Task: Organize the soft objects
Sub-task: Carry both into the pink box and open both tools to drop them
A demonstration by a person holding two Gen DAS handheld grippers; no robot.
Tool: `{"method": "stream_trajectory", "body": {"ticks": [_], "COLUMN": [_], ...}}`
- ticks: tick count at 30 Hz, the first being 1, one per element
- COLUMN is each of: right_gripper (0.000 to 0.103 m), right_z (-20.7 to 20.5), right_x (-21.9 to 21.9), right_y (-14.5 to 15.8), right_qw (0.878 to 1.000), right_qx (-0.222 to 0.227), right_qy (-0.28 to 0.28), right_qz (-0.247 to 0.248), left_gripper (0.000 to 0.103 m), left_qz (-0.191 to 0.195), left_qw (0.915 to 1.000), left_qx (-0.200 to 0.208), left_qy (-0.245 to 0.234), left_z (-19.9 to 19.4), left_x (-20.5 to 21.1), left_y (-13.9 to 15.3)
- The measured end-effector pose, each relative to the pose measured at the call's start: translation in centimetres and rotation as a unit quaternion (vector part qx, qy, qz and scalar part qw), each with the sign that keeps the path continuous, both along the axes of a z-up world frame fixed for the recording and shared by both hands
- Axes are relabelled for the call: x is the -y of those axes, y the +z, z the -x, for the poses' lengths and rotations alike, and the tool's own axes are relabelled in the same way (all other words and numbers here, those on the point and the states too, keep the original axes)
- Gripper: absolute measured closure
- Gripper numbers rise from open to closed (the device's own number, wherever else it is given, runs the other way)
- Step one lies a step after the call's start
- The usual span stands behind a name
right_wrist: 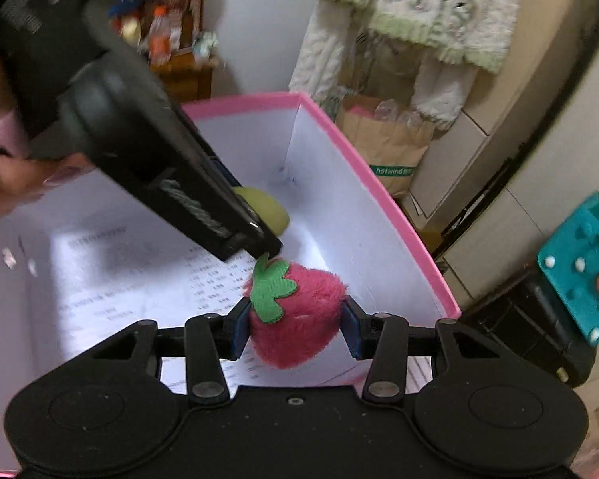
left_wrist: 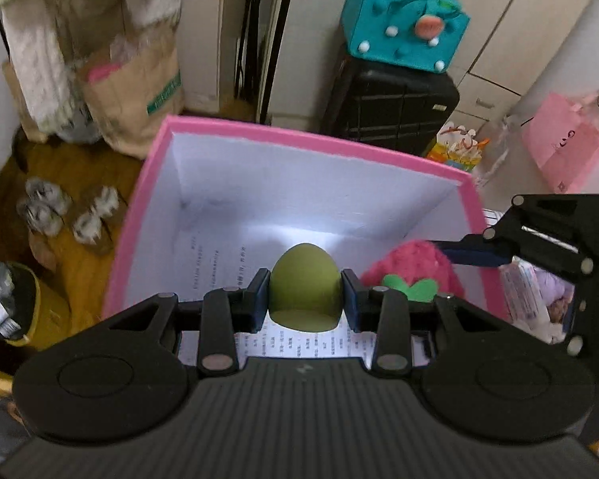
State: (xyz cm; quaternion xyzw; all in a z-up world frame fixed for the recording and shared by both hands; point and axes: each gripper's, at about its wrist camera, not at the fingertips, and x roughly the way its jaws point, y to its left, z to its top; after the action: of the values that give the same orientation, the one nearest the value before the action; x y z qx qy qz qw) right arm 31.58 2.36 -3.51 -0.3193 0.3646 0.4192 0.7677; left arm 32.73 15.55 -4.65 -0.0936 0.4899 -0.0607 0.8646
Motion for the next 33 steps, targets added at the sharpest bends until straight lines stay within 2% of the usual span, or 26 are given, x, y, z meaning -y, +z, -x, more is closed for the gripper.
{"method": "stream_trajectory", "body": {"ticks": [4, 6, 8, 10, 13, 18, 24, 29, 33], "right_gripper": [0.049, 0.041, 0.038, 0.038, 0.038, 0.038, 0.038, 0.038, 0.037], "right_z": [-0.9, -1.2, -1.1, -0.8, -0.3, 2.1, 5.8, 8.0, 10.7], "right_x": [-1.1, -1.3, -1.2, -0.6, 0.9, 4.6, 8.4, 10.9, 12.8], "right_y": [-1.2, -1.5, -1.3, -0.7, 1.0, 4.1, 6.0, 7.1, 8.0], "right_qw": [0.999, 0.998, 0.998, 0.999, 1.0, 0.996, 0.989, 0.983, 0.98], "right_qx": [0.01, 0.021, 0.041, 0.042, 0.018, -0.017, -0.039, -0.07, -0.082], "right_qy": [0.012, 0.015, 0.007, 0.003, -0.009, -0.029, -0.067, -0.084, -0.089], "right_qz": [0.038, 0.049, 0.048, 0.034, -0.011, -0.086, -0.124, -0.149, -0.156], "left_gripper": [0.067, 0.066, 0.065, 0.058, 0.048, 0.046, 0.045, 0.043, 0.041], "left_qz": [0.027, 0.039, 0.051, 0.053, 0.039, 0.016, -0.026, -0.071, -0.085], "left_qw": [0.9993, 0.9987, 0.998, 0.9978, 0.9992, 0.9989, 0.9971, 0.9921, 0.9898], "left_qx": [-0.024, -0.028, -0.027, -0.022, -0.008, 0.041, 0.057, 0.075, 0.072], "left_qy": [0.011, 0.018, 0.026, 0.032, 0.01, -0.015, -0.043, -0.071, -0.089], "left_z": [-1.4, -1.8, -2.0, -2.2, -1.6, 1.0, 5.4, 10.0, 13.4], "left_x": [-0.4, -0.7, -1.0, -1.2, -0.9, -0.7, 0.2, 2.7, 4.8], "left_y": [-2.2, -2.8, -3.2, -3.3, -2.4, 0.4, 3.6, 6.4, 8.3]}}
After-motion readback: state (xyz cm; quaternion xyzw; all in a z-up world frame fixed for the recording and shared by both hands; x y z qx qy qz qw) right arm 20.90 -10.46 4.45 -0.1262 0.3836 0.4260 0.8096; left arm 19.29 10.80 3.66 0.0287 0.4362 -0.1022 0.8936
